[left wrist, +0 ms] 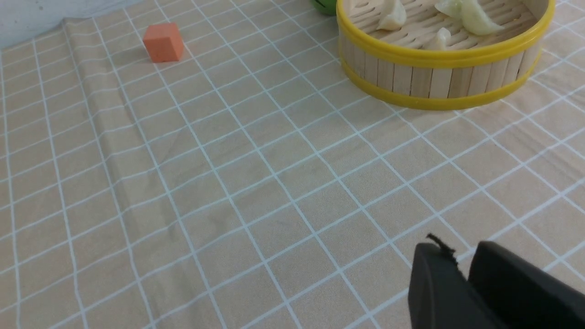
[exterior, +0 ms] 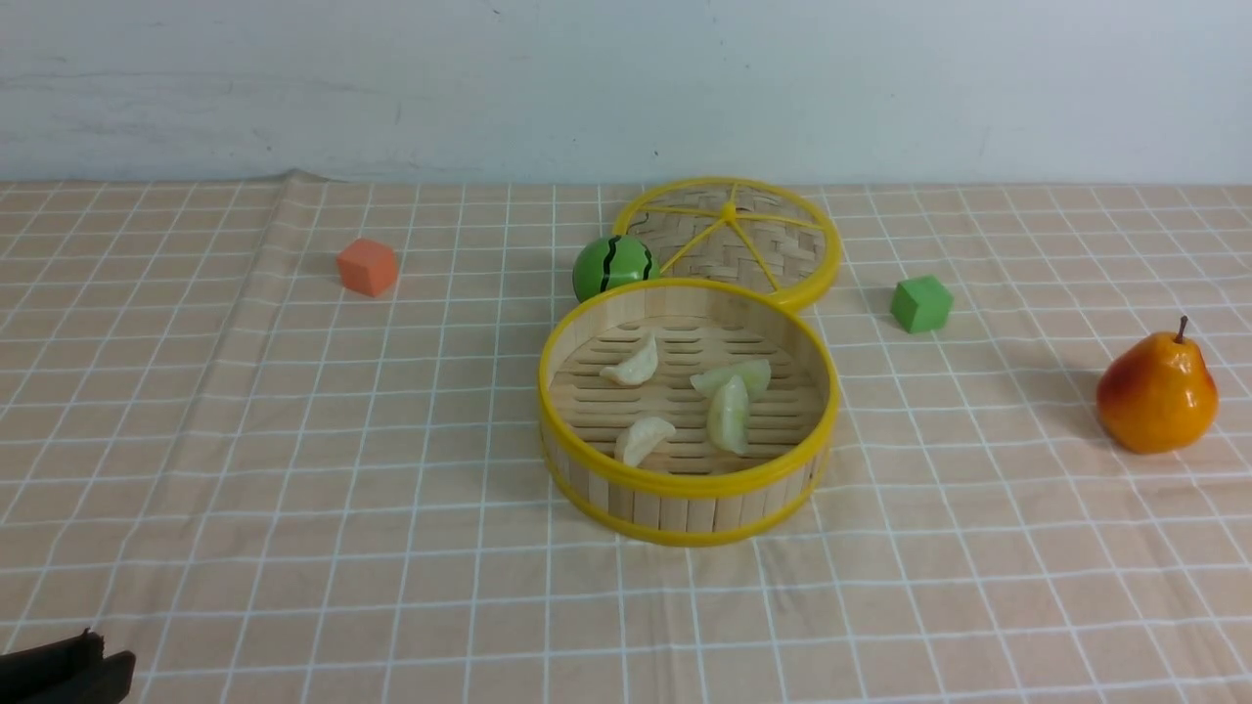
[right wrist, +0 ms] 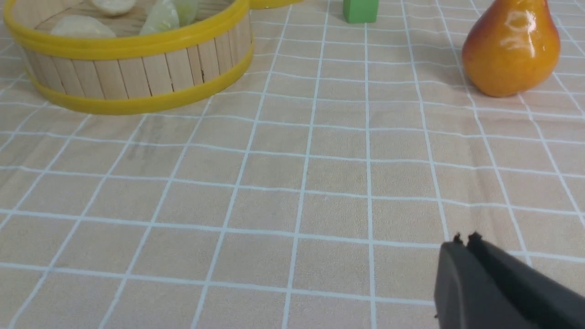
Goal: Put the dumplings into the steamer on the table with the brown tablecloth.
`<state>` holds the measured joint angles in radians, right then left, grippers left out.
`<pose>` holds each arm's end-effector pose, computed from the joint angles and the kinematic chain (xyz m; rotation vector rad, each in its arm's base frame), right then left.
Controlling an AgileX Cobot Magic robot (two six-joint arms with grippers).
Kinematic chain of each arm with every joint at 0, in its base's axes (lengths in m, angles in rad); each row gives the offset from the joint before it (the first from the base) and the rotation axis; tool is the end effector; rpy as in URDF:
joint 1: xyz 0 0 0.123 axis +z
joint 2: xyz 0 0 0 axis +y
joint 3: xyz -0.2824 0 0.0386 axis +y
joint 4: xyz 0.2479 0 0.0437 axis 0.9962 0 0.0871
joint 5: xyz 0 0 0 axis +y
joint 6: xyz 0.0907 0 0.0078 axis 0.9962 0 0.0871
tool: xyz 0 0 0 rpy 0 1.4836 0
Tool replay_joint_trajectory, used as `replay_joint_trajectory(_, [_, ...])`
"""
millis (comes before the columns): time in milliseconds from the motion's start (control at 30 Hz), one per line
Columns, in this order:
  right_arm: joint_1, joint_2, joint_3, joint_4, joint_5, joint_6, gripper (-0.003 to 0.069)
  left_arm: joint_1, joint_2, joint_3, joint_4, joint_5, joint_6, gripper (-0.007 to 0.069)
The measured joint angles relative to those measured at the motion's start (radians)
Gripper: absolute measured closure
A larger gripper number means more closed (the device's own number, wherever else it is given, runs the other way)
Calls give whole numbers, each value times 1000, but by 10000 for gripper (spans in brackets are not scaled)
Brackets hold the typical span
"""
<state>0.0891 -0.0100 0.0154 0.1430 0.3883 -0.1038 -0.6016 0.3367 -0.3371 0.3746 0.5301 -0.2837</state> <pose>0.0514 0.0095 0.1739 -0.0938 1.8730 0.1317 0.0722 -0.0291 0.2606 0.5117 1.9121 -0.1791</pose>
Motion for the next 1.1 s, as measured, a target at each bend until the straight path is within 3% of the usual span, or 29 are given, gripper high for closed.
replay_joint_trajectory(333, [0,0,0,0,1,1,640,9,-131,130,-6,-33,6,512])
replay_joint_trajectory(433, [0,0,0,0,1,3,636,84,-239,197,-54,-33,19,512])
replay_joint_trajectory(600, [0,0,0,0,2,3,629,271,-342,295,-222,-191,57,533])
replay_joint_trajectory(667, [0,0,0,0,2,4,627,399,-347,353,-299,-305,127,593])
replay_joint_trajectory(800, [0,0,0,0,2,4,622,518,-347,361,-395,-250,232,638])
replay_joint_trajectory(933, [0,0,0,0,2,4,621,527,-347,368,-446,-139,258,638])
replay_joint_trajectory(1100, [0,0,0,0,2,5,620,526,-347,369,-473,-142,260,638])
